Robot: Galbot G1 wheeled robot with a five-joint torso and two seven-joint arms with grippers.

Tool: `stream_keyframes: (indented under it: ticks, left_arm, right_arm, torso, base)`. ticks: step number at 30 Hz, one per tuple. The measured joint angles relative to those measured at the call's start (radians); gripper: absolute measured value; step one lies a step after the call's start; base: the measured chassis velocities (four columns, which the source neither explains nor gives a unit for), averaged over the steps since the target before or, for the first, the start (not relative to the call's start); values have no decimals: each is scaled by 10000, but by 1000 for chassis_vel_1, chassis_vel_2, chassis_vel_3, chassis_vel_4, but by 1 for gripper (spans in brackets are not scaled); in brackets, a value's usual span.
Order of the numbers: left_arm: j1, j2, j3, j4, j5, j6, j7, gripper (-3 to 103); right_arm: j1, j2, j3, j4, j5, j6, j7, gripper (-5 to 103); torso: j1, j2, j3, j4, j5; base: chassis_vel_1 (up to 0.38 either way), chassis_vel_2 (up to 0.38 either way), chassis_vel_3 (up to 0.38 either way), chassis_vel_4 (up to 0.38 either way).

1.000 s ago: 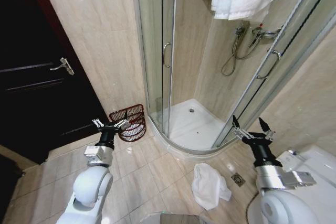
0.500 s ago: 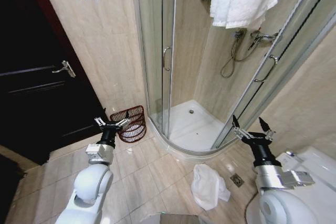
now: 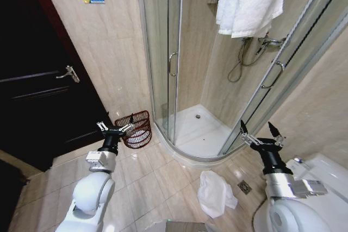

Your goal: Discard the used towel into the hamper.

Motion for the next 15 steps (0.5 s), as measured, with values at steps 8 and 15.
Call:
stream_keyframes:
  ticks: [8,15]
  left_arm:
    - [125,-31,-12,-39,107,-57,-4,100]
    - [167,-47,24,-20,165,-520,5,100]
  right_arm:
    - [-46,-28,23,29,55,13,10,100]
    - [-76,-32,45,33,107,64,-4,100]
  torso:
    - [202,431,225,0,0]
    - [372,818,441,0,1]
  base:
    - [0,0,0,0]
    - [0,0,0,0]
